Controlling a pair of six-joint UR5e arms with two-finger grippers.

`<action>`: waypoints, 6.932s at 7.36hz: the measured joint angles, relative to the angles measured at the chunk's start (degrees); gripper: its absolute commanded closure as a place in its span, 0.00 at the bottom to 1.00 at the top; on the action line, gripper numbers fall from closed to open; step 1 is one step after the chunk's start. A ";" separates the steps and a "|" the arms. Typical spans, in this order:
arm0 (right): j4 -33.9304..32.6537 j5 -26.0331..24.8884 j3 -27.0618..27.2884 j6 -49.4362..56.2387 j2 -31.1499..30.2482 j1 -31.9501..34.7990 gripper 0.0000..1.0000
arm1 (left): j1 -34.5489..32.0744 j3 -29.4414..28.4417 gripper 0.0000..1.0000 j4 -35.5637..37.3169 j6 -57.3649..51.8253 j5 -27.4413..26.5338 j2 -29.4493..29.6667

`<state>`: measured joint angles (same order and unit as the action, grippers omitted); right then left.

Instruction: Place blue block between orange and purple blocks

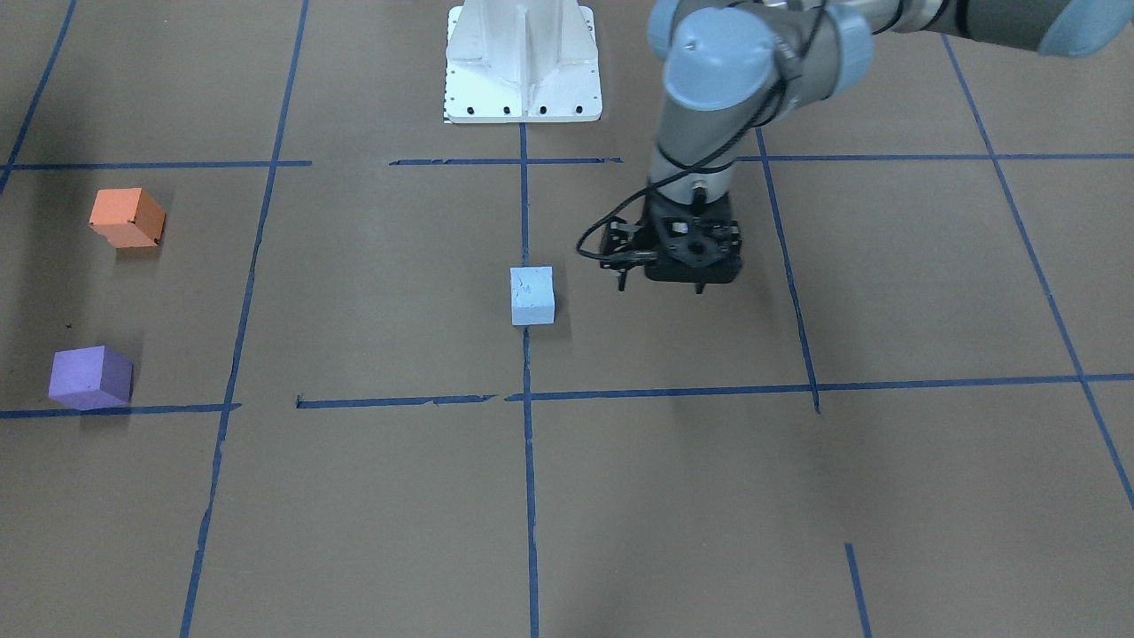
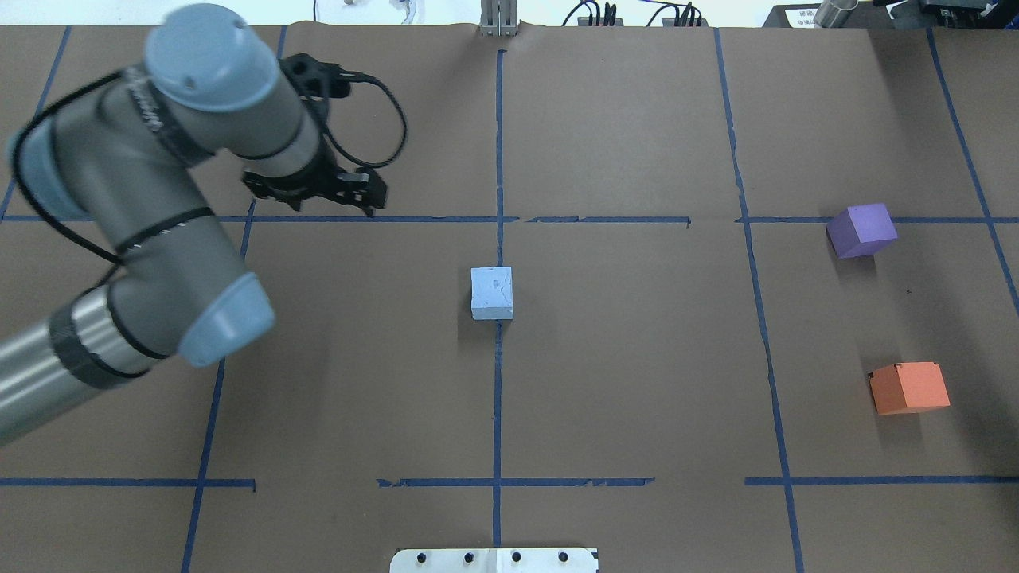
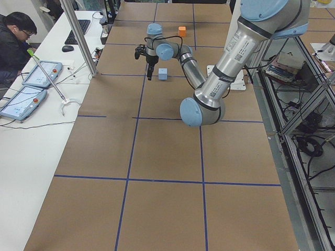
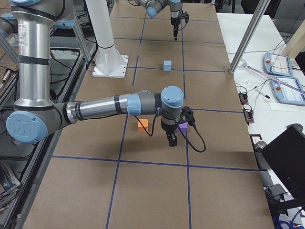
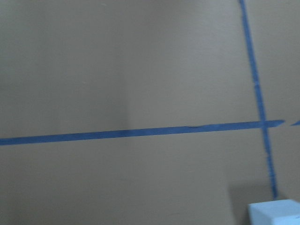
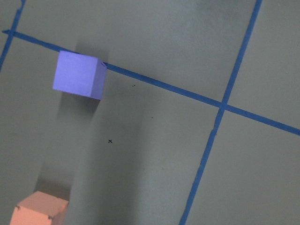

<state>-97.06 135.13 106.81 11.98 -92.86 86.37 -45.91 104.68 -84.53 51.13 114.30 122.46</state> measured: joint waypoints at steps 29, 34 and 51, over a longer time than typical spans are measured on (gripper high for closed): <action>7.87 -24.83 -12.50 -73.23 36.45 -47.52 0.84 | -42.87 -8.00 0.00 0.07 -55.67 22.72 -27.17; 25.14 -19.98 1.52 -60.09 1.29 -39.32 0.83 | -42.86 -7.89 0.00 0.07 -55.62 22.72 -27.05; -1.63 -2.42 -1.98 -1.69 -4.21 3.34 0.00 | -45.44 -7.86 0.00 -0.34 -63.80 19.97 -35.56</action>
<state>-98.69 132.71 104.83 10.29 -97.07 89.71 -91.35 96.82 -84.87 -12.67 134.27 86.90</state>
